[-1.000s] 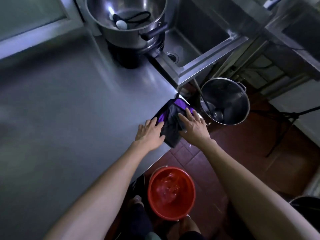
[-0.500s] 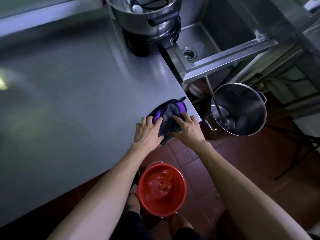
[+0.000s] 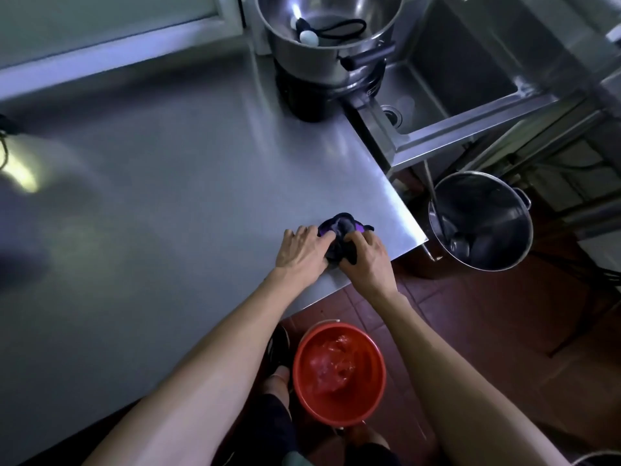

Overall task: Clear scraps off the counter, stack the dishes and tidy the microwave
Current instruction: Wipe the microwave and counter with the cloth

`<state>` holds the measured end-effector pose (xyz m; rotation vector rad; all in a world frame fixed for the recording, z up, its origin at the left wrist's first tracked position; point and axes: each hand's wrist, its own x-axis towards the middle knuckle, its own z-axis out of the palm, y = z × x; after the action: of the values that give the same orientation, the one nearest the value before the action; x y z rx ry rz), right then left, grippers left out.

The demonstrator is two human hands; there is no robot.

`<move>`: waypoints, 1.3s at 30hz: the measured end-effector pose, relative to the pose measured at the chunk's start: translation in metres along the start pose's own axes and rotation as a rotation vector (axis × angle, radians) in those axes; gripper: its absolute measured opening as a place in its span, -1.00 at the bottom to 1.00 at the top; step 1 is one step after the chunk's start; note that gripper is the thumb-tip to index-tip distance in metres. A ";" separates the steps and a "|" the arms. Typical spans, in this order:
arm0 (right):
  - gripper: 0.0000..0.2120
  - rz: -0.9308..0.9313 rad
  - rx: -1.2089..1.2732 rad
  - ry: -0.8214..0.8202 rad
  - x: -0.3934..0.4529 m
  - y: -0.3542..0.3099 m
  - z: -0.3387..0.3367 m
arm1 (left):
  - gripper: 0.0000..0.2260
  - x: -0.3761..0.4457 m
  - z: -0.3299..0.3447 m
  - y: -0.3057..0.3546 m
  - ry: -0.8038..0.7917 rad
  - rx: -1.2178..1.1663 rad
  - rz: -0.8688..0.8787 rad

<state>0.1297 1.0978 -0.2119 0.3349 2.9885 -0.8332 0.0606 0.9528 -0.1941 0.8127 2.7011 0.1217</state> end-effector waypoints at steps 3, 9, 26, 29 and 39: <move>-0.65 -0.033 -0.011 0.022 0.010 -0.038 -0.002 | -0.65 -0.011 -0.023 -0.032 0.032 0.005 -0.004; -0.66 -0.165 -0.020 0.090 0.017 -0.101 -0.019 | -0.69 -0.048 -0.064 -0.071 0.188 0.000 -0.057; -0.66 -0.545 0.023 0.136 -0.097 -0.264 -0.013 | -0.73 -0.281 -0.116 -0.134 0.445 0.053 -0.318; -0.65 -0.612 0.029 0.122 -0.108 -0.300 -0.004 | -0.73 -0.314 -0.119 -0.159 0.482 0.067 -0.379; -0.66 -0.811 0.056 0.039 -0.127 -0.458 0.068 | -0.72 -0.424 -0.124 -0.293 0.554 0.071 -0.560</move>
<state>0.1546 0.6554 -0.0270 -0.9298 3.1088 -0.9290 0.2016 0.4754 -0.0104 -0.0055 3.3532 0.1359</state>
